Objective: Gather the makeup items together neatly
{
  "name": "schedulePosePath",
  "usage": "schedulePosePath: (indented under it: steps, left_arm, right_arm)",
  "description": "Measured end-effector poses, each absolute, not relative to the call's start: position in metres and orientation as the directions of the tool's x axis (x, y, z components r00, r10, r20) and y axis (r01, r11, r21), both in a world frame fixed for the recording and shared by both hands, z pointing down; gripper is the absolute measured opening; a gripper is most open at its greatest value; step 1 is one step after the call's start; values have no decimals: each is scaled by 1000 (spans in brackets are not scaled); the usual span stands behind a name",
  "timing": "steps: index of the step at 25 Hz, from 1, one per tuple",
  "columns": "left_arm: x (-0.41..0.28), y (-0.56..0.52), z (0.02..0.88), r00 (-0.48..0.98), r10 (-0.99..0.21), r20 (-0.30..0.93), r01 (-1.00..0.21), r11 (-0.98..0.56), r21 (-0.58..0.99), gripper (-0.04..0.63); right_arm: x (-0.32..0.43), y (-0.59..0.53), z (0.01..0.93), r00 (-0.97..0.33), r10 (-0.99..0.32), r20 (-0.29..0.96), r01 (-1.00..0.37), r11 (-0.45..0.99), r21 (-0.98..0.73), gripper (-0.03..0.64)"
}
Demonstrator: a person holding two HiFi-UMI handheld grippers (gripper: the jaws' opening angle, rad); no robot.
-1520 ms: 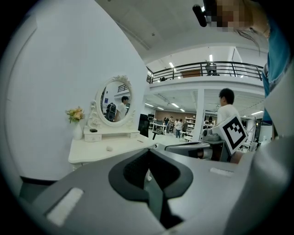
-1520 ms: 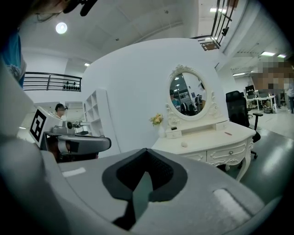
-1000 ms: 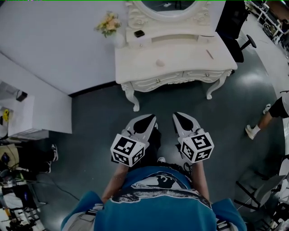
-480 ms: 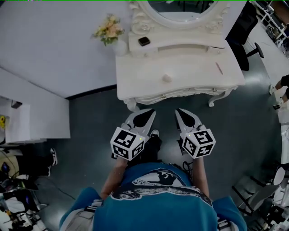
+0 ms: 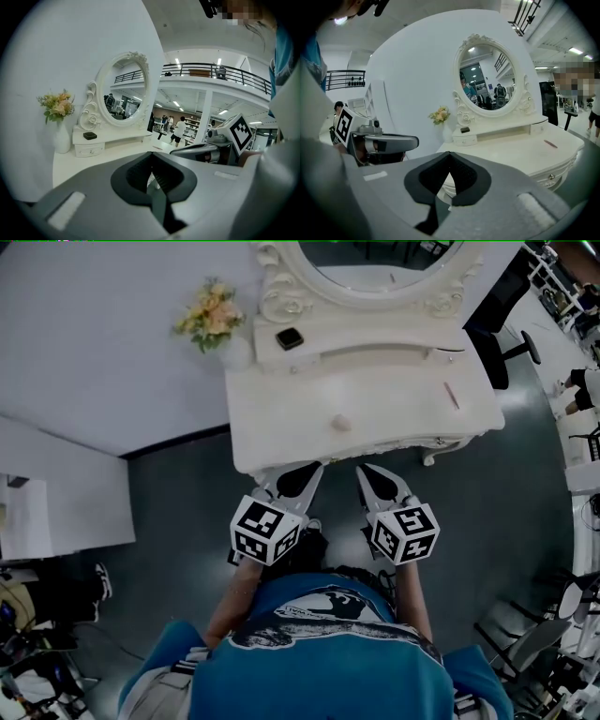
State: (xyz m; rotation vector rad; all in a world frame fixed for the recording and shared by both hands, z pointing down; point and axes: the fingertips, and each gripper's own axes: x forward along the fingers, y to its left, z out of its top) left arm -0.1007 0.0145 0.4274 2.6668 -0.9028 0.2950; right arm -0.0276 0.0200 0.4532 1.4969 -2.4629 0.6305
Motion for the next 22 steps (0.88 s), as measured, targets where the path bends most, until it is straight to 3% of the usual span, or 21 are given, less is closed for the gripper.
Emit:
schedulePosePath:
  steps: [11, 22]
  left_arm:
    - [-103, -14, 427, 780, -562, 276, -622, -746, 239, 11]
    - [-102, -45, 435, 696, -642, 321, -716, -657, 238, 11]
  right_arm:
    - [-34, -8, 469, -463, -774, 432, -886, 417, -203, 5]
    - [-16, -56, 509, -512, -691, 510, -851, 490, -190, 5]
